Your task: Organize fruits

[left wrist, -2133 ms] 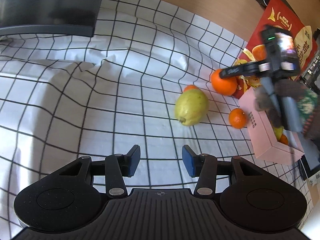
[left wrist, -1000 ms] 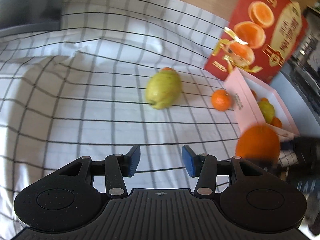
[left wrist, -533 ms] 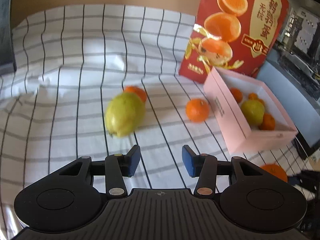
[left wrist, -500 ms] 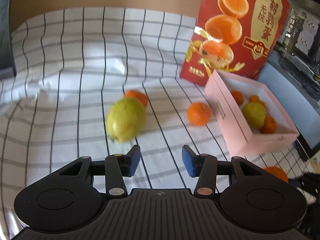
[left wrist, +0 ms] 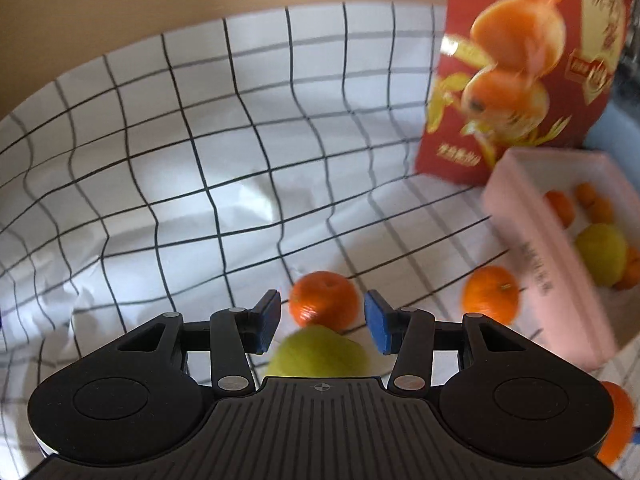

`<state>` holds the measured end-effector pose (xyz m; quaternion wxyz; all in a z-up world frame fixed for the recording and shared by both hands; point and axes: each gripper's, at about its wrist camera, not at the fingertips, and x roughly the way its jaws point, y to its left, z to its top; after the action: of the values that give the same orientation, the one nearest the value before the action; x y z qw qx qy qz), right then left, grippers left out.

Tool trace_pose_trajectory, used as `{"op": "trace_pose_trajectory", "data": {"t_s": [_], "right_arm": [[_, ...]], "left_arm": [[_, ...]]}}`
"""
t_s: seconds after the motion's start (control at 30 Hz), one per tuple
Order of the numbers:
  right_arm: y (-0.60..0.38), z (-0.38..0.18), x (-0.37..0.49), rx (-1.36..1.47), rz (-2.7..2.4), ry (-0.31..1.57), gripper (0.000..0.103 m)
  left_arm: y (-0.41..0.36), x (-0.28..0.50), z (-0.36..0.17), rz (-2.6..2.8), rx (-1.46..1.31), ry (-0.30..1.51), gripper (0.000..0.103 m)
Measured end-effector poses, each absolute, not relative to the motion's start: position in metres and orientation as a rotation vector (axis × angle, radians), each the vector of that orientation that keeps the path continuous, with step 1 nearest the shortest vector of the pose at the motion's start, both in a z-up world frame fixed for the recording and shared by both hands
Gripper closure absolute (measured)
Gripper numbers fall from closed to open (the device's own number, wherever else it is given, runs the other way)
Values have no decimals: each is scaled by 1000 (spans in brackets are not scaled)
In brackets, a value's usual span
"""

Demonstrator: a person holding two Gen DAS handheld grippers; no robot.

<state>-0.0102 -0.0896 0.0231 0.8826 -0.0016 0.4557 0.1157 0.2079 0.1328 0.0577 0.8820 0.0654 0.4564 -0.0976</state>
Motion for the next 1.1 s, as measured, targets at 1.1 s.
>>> {"op": "trace_pose_trajectory", "data": {"t_s": [1.1], "right_arm": [[-75, 8, -24, -70, 197, 869, 0]], "left_arm": [[111, 126, 77, -437, 51, 842, 53]]}}
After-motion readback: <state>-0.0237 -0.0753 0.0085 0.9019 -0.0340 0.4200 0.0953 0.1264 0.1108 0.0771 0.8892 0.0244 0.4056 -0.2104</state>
